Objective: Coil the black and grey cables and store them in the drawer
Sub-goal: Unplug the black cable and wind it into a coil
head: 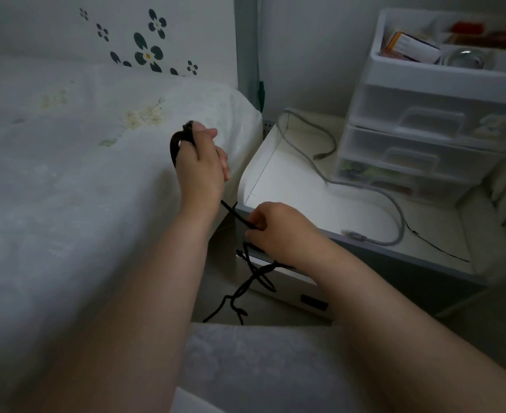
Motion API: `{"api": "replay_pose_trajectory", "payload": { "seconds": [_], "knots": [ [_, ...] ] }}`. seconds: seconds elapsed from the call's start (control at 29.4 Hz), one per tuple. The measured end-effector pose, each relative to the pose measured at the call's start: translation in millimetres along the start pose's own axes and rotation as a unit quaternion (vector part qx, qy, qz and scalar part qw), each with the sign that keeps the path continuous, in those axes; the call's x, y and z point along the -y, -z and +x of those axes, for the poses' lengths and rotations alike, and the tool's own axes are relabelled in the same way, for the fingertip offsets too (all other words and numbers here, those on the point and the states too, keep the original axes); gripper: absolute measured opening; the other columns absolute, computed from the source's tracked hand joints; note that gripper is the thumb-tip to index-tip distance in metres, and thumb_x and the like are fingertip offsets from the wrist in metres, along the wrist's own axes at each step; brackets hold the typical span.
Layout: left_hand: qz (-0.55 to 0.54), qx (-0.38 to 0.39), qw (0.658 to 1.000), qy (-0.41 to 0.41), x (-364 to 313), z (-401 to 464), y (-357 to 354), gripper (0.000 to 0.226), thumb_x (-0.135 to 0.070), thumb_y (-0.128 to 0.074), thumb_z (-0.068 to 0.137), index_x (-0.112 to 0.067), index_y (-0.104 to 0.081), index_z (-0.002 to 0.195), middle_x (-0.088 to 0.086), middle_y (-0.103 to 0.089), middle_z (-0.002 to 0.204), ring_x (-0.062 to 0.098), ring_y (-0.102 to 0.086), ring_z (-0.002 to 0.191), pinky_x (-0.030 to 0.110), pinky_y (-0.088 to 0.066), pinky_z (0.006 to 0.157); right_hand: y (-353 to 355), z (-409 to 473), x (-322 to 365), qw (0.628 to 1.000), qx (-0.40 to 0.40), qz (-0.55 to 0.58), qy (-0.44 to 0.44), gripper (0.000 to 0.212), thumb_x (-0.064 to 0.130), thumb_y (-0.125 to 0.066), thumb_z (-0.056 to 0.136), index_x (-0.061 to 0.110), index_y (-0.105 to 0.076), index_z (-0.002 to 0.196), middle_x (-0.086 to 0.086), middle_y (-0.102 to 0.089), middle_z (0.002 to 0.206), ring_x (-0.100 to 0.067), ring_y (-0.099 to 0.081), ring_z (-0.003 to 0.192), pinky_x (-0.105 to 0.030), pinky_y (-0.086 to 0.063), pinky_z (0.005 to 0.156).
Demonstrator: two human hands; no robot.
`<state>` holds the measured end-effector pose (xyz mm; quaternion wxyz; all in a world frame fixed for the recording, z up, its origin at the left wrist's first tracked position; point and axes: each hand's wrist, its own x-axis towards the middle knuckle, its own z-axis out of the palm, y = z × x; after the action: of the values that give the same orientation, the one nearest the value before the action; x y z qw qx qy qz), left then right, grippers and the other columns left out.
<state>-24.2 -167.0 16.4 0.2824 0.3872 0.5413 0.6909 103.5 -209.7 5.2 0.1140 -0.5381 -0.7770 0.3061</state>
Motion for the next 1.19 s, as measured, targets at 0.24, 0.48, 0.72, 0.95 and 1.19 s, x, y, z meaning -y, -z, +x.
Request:
{"api": "replay_pose_trajectory", "payload": {
  "seconds": [0.24, 0.48, 0.72, 0.95, 1.19],
  "knots": [
    [0.335, 0.136, 0.909, -0.21, 20, -10, -3, 0.046, -0.043, -0.035, 0.098, -0.004, -0.054, 0.085, 0.004, -0.055, 0.065, 0.017, -0.053, 0.056, 0.026, -0.036, 0.047, 21, 2, -17, 0.997, -0.028, 0.065, 0.03, 0.021, 0.021, -0.05, 0.093, 0.029, -0.054, 0.111, 0.008, -0.061, 0.088, -0.006, -0.056, 0.071, -0.021, -0.043, 0.06],
    [0.37, 0.242, 0.885, -0.147, 21, -9, -8, 0.047, -0.044, -0.029, 0.101, -0.01, -0.052, 0.078, 0.009, -0.059, 0.067, 0.022, -0.058, 0.061, 0.037, -0.047, 0.056, 27, 3, -26, 0.976, -0.117, 0.128, 0.131, 0.023, 0.013, -0.048, 0.095, 0.028, -0.035, 0.106, 0.0, -0.061, 0.078, -0.01, -0.053, 0.063, -0.032, -0.046, 0.062],
    [0.25, 0.451, 0.855, 0.055, 4, -18, -6, 0.088, -0.08, -0.007, 0.073, -0.012, -0.062, 0.082, 0.003, -0.053, 0.053, 0.014, -0.049, 0.044, 0.025, -0.041, 0.052, 37, 10, -34, 0.952, -0.212, 0.16, 0.151, 0.023, 0.024, -0.066, 0.086, 0.022, -0.045, 0.095, 0.008, -0.058, 0.069, 0.0, -0.056, 0.063, -0.025, -0.047, 0.062],
    [0.257, 0.564, 0.78, 0.084, -3, -23, 0, 0.034, -0.037, -0.078, 0.075, -0.011, -0.057, 0.081, 0.0, -0.052, 0.054, 0.014, -0.044, 0.043, 0.024, -0.039, 0.048, 36, 23, -39, 0.958, -0.217, 0.159, 0.095, 0.03, 0.041, -0.066, 0.084, 0.022, -0.048, 0.069, 0.008, -0.046, 0.059, -0.007, -0.042, 0.055, -0.027, -0.037, 0.056],
    [0.218, 0.544, 0.8, 0.127, -5, -25, 7, 0.02, -0.01, -0.064, 0.086, 0.006, -0.055, 0.08, 0.003, -0.042, 0.046, 0.014, -0.036, 0.037, 0.024, -0.033, 0.045, 41, 22, -36, 0.955, -0.161, 0.227, 0.107, 0.031, 0.036, -0.046, 0.097, 0.016, -0.054, 0.075, 0.001, -0.047, 0.057, -0.012, -0.045, 0.052, -0.029, -0.038, 0.056]
  ]
}}
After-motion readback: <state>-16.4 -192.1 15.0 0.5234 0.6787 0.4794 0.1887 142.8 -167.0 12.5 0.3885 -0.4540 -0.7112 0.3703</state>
